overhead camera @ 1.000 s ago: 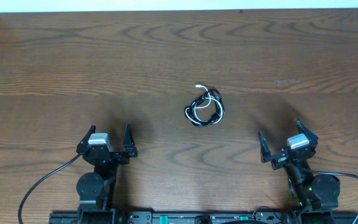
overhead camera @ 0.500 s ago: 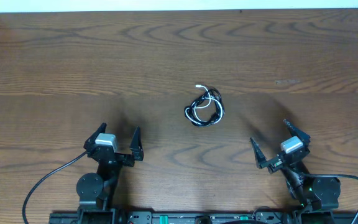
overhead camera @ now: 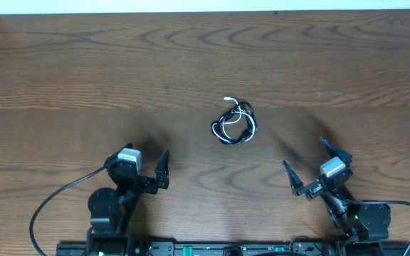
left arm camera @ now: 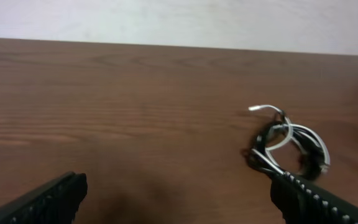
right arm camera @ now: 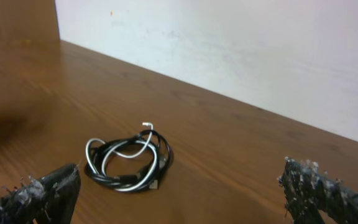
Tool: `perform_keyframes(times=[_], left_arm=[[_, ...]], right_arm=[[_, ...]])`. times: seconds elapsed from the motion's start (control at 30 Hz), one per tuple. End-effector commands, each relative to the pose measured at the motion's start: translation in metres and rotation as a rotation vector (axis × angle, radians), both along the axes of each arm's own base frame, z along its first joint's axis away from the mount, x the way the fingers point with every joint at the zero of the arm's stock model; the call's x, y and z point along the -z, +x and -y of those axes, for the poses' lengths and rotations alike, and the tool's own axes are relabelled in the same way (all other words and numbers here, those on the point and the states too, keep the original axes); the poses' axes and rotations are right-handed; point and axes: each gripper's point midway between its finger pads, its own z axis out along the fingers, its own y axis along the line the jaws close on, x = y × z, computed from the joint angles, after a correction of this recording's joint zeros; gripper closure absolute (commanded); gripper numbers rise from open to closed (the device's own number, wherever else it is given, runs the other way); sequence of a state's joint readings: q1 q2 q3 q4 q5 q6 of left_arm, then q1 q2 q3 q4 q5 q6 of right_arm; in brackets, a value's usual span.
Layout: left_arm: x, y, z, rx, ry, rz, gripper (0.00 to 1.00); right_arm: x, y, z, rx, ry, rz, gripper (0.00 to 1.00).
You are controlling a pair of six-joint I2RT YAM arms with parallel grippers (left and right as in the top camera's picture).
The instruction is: Untangle cables
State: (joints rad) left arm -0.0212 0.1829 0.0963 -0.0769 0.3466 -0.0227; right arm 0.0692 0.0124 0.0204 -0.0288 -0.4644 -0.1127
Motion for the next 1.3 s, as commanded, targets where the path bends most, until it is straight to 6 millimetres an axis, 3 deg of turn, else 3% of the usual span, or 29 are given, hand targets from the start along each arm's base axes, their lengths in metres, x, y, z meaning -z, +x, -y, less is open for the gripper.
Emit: perform_keyframes(times=[0.0, 0.33, 0.63, 0.8, 1.0, 1.1, 1.27], left_arm=[[-0.032, 0.0, 0.012, 0.081, 0.009, 0.016, 0.0], [-0.07, 0.011, 0.026, 0.173, -0.003, -0.162, 0.01], [-0.098, 0.028, 0.028, 0.181, -0.009, -0.352, 0.01], [-0.111, 0.035, 0.047, 0.271, 0.063, -0.444, 0.01], [-0.111, 0.054, 0.074, 0.346, 0.159, -0.583, 0.01], [-0.104, 0.067, 0.091, 0.395, 0.185, -0.665, 0.01], [-0.088, 0.092, 0.116, 0.456, 0.19, -0.736, 0.01]], right_arm=[[-0.024, -0.003, 0.002, 0.002, 0.046, 0.025, 0.01], [-0.062, 0.006, 0.0, -0.017, 0.046, -0.026, 0.01], [-0.069, 0.044, -0.017, -0.126, 0.015, -0.283, 0.01], [-0.069, 0.068, -0.025, -0.176, 0.033, -0.48, 0.01], [-0.075, 0.083, -0.034, -0.239, 0.069, -0.666, 0.01], [-0.085, 0.082, -0.046, -0.335, 0.111, -0.666, 0.01], [-0.079, 0.075, -0.048, -0.331, 0.175, -0.763, 0.01]])
